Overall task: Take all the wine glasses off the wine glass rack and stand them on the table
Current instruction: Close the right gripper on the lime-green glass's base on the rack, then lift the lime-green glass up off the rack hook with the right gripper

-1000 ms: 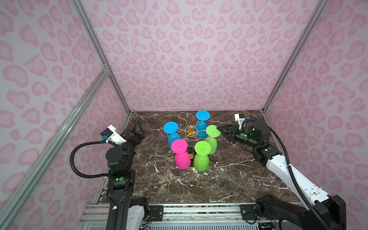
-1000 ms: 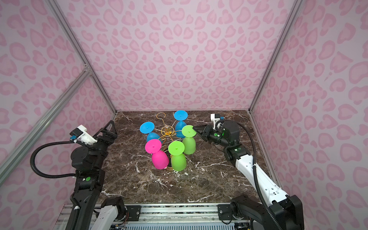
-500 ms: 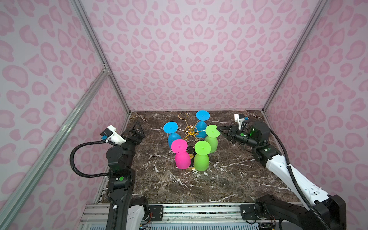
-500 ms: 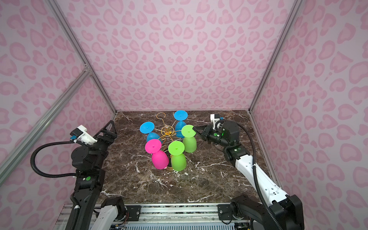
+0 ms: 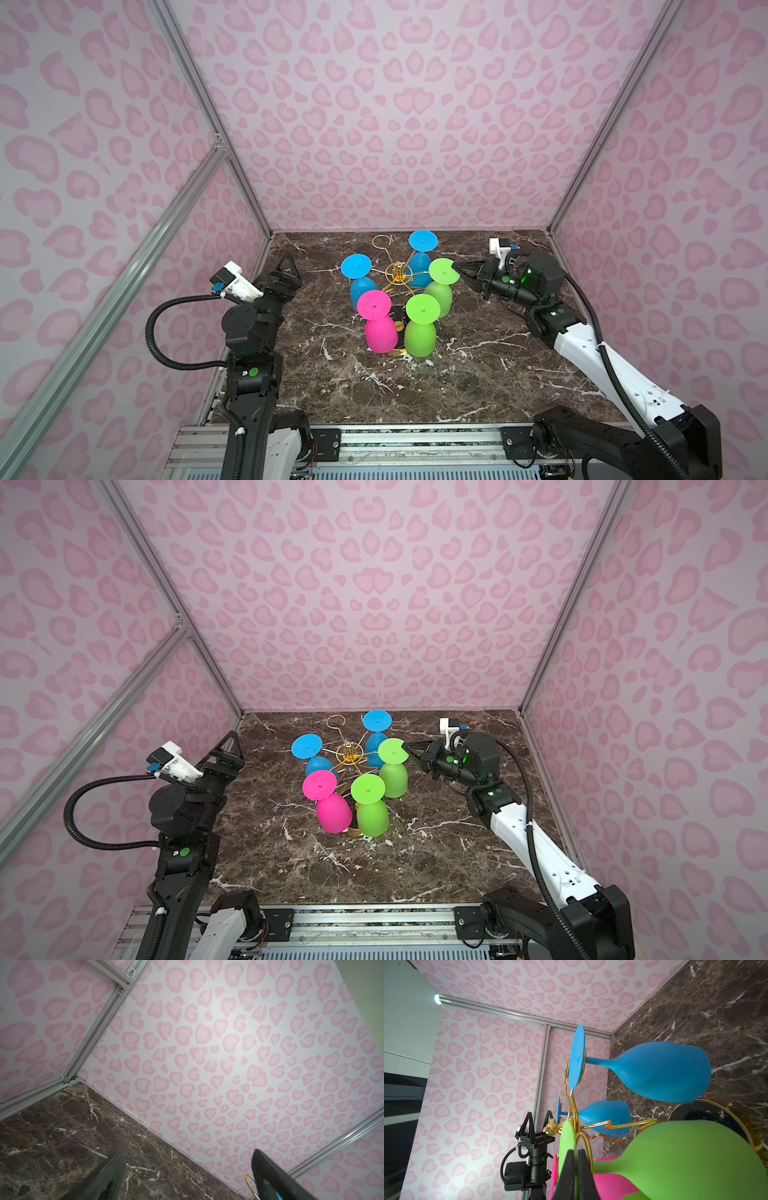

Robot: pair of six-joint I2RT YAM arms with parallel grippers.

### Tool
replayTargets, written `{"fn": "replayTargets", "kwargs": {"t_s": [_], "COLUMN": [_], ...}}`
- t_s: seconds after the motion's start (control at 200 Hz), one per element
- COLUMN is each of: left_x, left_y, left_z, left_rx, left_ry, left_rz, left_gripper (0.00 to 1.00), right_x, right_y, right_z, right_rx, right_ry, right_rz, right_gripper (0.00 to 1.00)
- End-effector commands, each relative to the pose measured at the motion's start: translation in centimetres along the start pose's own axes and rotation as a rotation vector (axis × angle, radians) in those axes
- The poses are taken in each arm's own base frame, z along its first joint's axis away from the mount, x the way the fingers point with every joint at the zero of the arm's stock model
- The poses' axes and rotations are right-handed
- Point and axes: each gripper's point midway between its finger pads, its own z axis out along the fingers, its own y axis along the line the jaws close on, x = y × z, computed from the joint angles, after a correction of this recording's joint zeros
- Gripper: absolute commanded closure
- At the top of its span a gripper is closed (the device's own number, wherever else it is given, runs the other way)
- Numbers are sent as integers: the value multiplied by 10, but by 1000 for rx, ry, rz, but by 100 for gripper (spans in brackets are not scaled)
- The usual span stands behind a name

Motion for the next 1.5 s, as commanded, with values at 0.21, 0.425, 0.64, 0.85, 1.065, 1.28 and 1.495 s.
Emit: {"fn": "replayTargets", "kwargs": {"t_s": [0.21,0.425,0.64,0.85,1.065,1.28,1.495], "left_x": [-6,-5,-6,-6,-7,-7,-7], "left_y": [-6,-4,-4,-5,-5,-4,-3], "left_z": [-1,-1,-1,-1,-1,-2,-2], "left_rx": [23,21,20,18,19,15,12], "left_ry": [-25,-26,-27,-28,-30,-31,-32], "left_rz": [-7,-15,-21,-21,-24,-26,-28], "left_gripper": [4,4,4,4,4,4,4], "right_x": [-5,-6,-8,-3,4,15,22], "right_y": [19,27,30,32,37,35,30], "right_z": [-3,-6,-5,7,19,26,25], "right_rx": [-43,-47,-33,-26,-20,-19,-6], "right_ry": [-30,-37,-43,-19,12,44,59], "right_rz": [-14,-23,-40,-57,-83,-90,-98], "right_gripper": [100,100,100,100,100,100,100]}}
